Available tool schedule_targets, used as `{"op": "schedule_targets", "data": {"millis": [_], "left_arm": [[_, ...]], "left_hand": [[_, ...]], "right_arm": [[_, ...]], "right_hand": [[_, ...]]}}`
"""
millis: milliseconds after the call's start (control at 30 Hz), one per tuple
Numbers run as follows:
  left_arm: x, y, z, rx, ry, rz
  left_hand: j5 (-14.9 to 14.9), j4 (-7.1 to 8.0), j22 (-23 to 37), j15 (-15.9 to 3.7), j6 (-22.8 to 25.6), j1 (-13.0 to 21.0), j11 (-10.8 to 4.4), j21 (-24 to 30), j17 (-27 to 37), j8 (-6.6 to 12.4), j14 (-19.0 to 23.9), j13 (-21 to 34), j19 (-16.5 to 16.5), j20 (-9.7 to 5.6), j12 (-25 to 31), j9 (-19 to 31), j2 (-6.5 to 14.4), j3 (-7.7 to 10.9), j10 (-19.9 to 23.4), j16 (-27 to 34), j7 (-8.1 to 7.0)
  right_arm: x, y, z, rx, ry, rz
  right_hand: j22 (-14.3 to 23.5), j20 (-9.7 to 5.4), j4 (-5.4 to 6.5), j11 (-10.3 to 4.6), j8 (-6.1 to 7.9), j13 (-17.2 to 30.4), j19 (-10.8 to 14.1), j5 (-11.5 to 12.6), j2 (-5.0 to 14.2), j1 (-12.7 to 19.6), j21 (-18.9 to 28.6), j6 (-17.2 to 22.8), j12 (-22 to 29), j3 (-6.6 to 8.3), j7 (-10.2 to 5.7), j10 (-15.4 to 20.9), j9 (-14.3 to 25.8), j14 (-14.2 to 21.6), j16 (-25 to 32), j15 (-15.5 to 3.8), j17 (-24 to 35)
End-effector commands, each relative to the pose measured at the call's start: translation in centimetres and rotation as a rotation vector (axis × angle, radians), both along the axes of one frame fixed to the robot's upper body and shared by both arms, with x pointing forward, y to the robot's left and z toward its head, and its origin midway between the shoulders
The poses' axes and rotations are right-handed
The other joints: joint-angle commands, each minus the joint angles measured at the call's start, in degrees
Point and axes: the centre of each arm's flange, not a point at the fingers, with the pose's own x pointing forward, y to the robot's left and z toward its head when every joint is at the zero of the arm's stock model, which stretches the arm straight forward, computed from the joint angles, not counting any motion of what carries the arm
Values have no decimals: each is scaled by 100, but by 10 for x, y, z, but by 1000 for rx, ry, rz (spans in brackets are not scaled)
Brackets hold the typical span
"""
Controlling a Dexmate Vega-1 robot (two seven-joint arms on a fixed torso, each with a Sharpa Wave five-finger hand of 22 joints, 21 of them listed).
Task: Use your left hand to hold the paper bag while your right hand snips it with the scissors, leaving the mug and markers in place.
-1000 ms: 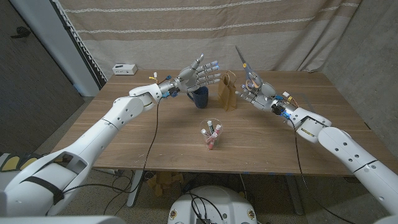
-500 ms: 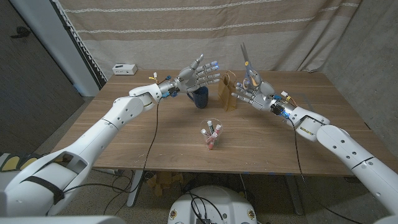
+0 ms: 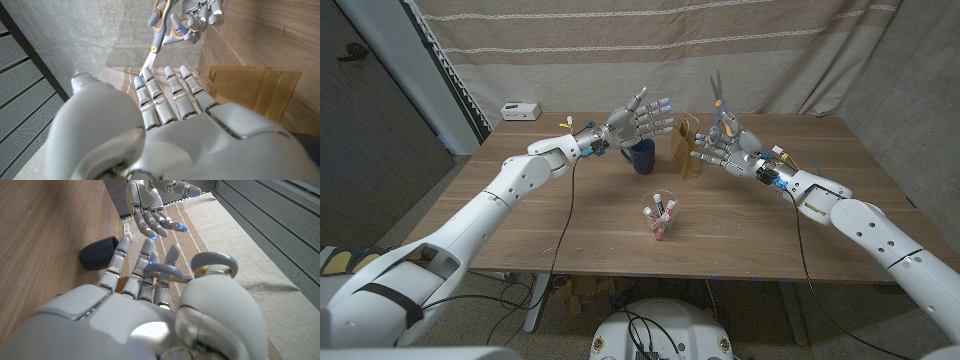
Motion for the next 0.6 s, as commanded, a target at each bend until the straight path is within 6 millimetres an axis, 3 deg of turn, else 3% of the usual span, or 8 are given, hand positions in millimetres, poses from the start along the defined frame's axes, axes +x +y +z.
{"op": "schedule_targets", "data": {"millis": [33,133,233,433,500,533,600], "left_arm": [[0,0,0,0,-2,2],[-1,0,0,0,-5,2],[-1,0,1,0,-7,2],[-1,1,1,3,-12,7],[-1,1,1,5,-17,12],[-1,1,2,7,-22,15],[-2,2,3,14,-36,26]], "left_hand": [[43,0,11,-955,44,24,22,-15,13,-19,46,4,74,-645,7,-6,55,1,58,-9,-9],[43,-1,12,-955,44,23,22,-17,13,-22,47,4,79,-648,6,-6,55,0,60,-10,-9],[43,-2,12,-955,43,23,21,-22,13,-25,48,4,78,-646,3,-7,55,-1,59,-10,-8],[42,-4,12,-955,43,22,22,-32,13,-31,47,4,78,-643,-1,-8,54,-3,62,-12,-6],[42,-5,12,-955,44,22,22,-33,13,-31,47,3,80,-643,-2,-8,55,-3,61,-13,-8],[42,-5,12,-955,46,21,21,-34,13,-32,47,3,82,-645,-3,-8,55,-3,60,-13,-11],[41,-5,12,-955,44,20,22,-36,13,-33,47,3,80,-642,-3,-8,54,-4,62,-13,-8]], "right_arm": [[0,-2,2,-31,-20,11],[0,-3,3,-32,-26,11],[-1,-3,4,-34,-31,11],[-3,-5,6,-47,-41,11],[-4,-6,6,-49,-46,16],[-4,-7,6,-53,-47,15],[-5,-8,5,-57,-47,14]], "right_hand": [[1,45,-16,90,-293,-168,41,13,-3,-71,-52,-485,-51,-59,442,123,-223,-18,-28,-174,-39],[0,62,-12,94,-365,-221,31,8,-3,-94,-74,-504,-55,-67,450,155,-293,-43,-44,-142,-51],[-2,82,-3,123,-571,-355,40,-6,-12,-150,-115,-615,-97,-92,448,157,-476,-49,-66,-125,-83],[-2,104,9,162,-744,-500,31,-23,-19,-217,-170,-585,-160,-116,453,113,-688,-77,-101,-71,-117],[-2,117,-5,216,-871,-602,45,-27,-17,-219,-200,-583,-235,-117,467,7,-836,-119,-133,-23,-141],[-3,115,-15,263,-1000,-700,42,-30,-11,-224,-235,-608,-320,-117,454,-123,-979,-143,-160,-3,-164],[-3,123,-23,275,-1077,-760,54,-32,-13,-225,-252,-615,-339,-118,464,-119,-1068,-166,-180,3,-179]]}}
